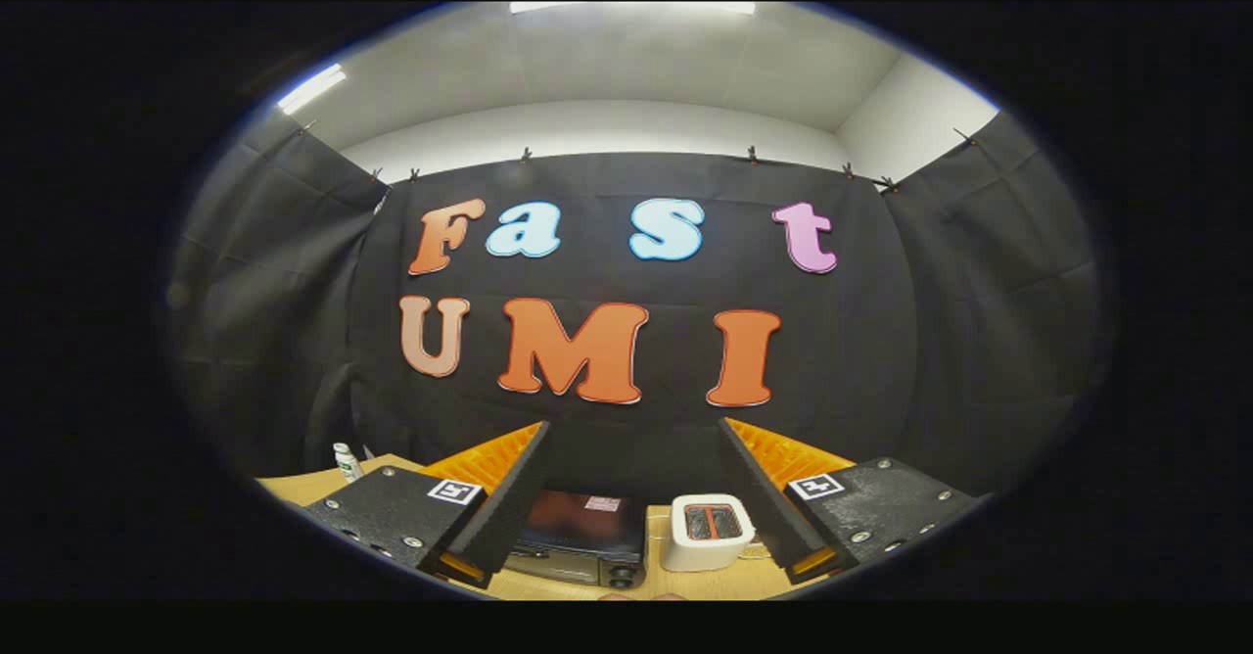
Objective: Open the toaster oven, put the food inside, and close the toaster oven door.
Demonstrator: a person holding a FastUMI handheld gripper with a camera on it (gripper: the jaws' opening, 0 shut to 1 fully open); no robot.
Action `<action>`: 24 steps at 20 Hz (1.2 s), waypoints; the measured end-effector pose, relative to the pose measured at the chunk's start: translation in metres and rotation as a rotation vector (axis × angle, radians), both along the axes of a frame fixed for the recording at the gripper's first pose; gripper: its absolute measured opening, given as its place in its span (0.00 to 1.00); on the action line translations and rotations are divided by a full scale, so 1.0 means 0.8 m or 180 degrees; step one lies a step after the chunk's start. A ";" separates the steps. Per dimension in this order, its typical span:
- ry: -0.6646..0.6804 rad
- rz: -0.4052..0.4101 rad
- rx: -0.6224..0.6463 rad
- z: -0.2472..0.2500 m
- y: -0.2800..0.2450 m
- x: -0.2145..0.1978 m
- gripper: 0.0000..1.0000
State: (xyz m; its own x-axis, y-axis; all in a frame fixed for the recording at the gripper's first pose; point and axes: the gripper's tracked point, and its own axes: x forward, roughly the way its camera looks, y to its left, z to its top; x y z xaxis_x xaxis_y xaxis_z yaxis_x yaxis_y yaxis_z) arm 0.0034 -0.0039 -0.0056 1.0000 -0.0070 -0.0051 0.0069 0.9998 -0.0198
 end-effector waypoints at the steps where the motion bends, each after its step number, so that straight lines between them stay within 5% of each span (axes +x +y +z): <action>1: 0.0009 0.0001 0.0003 -0.001 0.001 0.000 0.98; 24: 0.0385 0.0383 0.0050 -0.073 0.081 0.034 0.98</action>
